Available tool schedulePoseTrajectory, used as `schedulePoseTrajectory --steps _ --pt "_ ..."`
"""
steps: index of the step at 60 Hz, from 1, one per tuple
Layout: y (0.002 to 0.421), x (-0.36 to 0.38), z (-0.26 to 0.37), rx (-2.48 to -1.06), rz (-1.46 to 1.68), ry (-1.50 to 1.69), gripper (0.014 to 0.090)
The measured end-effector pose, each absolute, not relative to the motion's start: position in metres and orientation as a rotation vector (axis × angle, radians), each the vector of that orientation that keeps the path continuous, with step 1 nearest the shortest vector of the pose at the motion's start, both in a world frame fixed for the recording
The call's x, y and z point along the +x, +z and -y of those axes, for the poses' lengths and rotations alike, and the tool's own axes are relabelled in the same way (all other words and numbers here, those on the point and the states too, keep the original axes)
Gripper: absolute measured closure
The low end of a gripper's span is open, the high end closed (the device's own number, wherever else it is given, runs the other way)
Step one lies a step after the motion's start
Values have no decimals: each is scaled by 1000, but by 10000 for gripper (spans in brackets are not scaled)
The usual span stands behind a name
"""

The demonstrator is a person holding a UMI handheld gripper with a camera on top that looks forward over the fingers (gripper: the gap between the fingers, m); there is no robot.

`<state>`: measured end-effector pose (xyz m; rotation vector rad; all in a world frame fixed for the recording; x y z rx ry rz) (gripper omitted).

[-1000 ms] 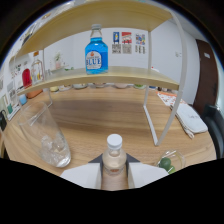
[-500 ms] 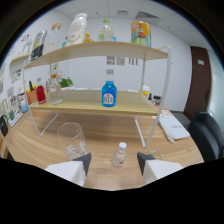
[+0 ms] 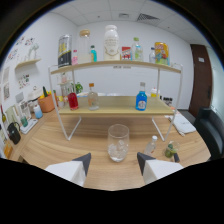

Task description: Make me a cup of Mojito.

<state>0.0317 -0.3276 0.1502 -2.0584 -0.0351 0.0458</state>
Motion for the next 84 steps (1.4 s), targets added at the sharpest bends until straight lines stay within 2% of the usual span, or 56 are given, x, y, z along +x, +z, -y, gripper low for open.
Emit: schedulePoseTrajectory --steps 27,37,54,61,66,69,84 --pt "322 -111 255 -1862 62 140 196" --pt "362 -142 215 -1800 69 118 196" --pt "403 -158 130 -1723 49 46 185" --pt "407 -160 109 -1717 47 21 250" --pt "409 -157 100 -1717 42 -9 376" --pt "411 -151 98 -1703 21 -30 507" --pt "412 -153 102 -1719 22 20 539"
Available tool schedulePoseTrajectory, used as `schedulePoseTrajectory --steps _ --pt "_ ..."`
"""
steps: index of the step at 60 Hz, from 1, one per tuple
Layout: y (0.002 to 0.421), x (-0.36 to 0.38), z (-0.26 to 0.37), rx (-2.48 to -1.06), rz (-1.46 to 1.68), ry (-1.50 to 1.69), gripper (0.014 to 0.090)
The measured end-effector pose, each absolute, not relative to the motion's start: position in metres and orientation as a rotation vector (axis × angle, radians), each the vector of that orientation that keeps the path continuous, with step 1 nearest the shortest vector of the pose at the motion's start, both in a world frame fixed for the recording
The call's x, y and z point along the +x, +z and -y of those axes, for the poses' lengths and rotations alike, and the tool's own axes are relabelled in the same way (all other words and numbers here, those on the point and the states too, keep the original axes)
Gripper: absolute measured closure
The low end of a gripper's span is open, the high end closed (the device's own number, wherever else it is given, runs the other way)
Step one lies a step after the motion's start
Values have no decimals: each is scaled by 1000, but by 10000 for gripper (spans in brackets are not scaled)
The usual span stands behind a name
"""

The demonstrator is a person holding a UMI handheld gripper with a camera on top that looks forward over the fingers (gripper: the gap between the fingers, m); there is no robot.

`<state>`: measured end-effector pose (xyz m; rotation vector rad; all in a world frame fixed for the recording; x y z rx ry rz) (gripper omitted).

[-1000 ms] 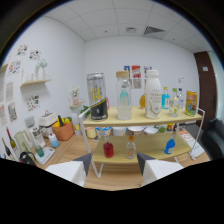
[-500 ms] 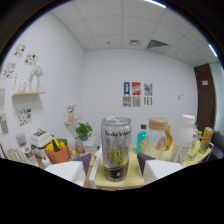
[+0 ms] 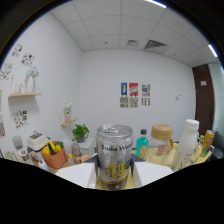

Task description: Make me a cup of Mojito.

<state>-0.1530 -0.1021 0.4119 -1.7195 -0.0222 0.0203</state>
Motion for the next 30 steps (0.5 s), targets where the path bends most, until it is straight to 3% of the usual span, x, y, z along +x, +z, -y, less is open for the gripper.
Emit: schedulePoseTrajectory --steps 20,30 --pt "434 -147 159 -1634 87 110 543" --pt "405 -123 202 -1632 108 123 546"
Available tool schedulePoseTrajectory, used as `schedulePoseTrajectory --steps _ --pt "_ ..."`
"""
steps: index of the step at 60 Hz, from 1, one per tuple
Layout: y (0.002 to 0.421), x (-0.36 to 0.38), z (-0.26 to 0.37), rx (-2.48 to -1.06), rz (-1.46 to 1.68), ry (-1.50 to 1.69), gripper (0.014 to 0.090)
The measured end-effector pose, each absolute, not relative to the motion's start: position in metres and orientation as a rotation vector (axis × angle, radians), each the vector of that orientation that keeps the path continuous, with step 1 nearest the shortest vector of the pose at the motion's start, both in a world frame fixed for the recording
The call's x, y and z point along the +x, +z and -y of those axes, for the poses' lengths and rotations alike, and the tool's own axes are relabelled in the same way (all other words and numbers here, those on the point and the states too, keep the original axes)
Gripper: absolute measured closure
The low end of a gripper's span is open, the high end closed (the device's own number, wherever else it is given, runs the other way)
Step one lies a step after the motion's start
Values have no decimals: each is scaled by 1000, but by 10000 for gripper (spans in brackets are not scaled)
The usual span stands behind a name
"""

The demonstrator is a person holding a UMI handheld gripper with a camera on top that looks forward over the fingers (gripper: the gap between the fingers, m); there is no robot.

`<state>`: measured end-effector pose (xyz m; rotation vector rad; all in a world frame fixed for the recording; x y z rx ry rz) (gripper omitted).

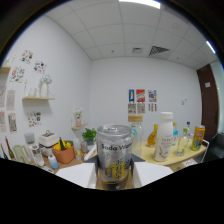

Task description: Make me a cup of Mojito.

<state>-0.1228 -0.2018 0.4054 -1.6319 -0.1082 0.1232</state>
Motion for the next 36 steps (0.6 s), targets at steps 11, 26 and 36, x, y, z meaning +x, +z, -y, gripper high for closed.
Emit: schedulePoseTrajectory --steps 11,26,36 --pt "322 -89 224 -1728 97 110 547" --pt "221 -60 234 -1820 -12 176 546" --pt "196 -50 235 -1835 -250 379 546"
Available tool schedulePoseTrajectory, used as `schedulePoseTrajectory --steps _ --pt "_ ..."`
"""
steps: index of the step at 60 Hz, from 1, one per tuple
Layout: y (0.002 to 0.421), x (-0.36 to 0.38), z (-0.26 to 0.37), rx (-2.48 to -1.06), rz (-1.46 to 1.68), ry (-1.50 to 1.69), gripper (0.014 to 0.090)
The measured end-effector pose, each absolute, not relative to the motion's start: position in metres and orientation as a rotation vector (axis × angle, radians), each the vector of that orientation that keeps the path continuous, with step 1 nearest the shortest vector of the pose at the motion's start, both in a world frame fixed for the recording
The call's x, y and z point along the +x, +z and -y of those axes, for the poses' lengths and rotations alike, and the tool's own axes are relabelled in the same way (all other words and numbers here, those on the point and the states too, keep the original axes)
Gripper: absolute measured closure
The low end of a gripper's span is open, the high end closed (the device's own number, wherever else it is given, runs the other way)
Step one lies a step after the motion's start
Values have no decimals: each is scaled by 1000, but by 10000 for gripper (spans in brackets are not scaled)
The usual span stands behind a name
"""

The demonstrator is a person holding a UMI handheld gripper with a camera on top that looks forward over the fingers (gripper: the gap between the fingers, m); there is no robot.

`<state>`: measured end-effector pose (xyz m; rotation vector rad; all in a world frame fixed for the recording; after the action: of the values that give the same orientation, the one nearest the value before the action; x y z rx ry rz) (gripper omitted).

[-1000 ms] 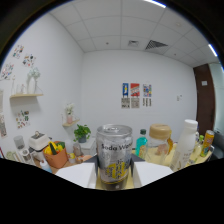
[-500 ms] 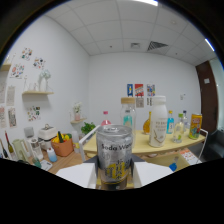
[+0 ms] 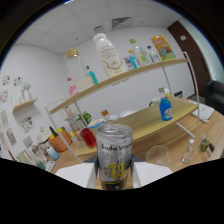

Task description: Make me a cup of Mojito.

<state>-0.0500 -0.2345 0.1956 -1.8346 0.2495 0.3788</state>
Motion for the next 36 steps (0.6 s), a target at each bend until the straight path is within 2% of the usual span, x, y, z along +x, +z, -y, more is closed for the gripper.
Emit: schedulePoseTrajectory --steps 9,17,25,36 --pt "194 -44 233 -1804 -517 623 547" --pt "205 -48 229 -1719 -768 937 548" --pt "213 -44 222 -1566 -1042 1237 546" --pt "222 -28 213 -1334 -1313 1477 549"
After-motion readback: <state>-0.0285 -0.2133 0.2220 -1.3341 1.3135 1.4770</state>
